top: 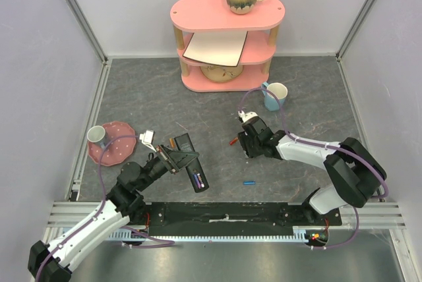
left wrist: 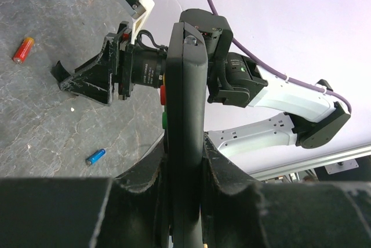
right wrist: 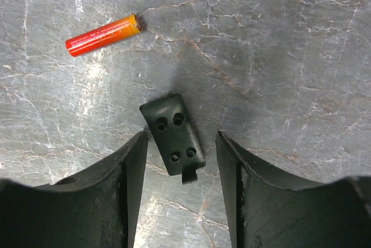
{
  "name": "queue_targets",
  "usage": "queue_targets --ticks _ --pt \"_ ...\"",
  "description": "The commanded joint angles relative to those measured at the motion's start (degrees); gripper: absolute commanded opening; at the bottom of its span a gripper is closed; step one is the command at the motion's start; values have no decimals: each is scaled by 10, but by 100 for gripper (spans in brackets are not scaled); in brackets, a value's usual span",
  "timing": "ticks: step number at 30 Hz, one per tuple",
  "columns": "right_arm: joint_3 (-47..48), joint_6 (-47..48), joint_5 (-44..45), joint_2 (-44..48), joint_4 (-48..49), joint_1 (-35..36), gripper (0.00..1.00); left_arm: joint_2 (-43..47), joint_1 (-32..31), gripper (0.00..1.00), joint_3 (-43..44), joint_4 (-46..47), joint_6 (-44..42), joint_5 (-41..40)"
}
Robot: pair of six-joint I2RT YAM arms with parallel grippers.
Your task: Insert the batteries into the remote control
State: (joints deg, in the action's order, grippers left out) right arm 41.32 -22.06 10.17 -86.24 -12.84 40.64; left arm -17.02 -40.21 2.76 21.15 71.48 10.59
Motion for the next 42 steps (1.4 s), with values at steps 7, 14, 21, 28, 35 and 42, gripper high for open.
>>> queue_targets --ticks 7,14,21,28,35,42 --pt "-5 -15 -11 8 -18 10 41 -10 2 2 -36 35 1 2" --pt "-27 -56 -20 29 10 13 10 -9 2 2 -33 31 1 4" --pt "-57 -135 -116 89 103 6 0 -9 2 2 -29 31 -1 4" --pt "-155 -283 -286 98 408 -41 0 0 2 2 -34 33 0 2" --pt "-221 -402 -404 -23 658 -86 6 23 2 2 -38 15 0 -4" --pt "-208 -339 -353 -8 526 -87 30 25 2 2 -40 12 1 -7"
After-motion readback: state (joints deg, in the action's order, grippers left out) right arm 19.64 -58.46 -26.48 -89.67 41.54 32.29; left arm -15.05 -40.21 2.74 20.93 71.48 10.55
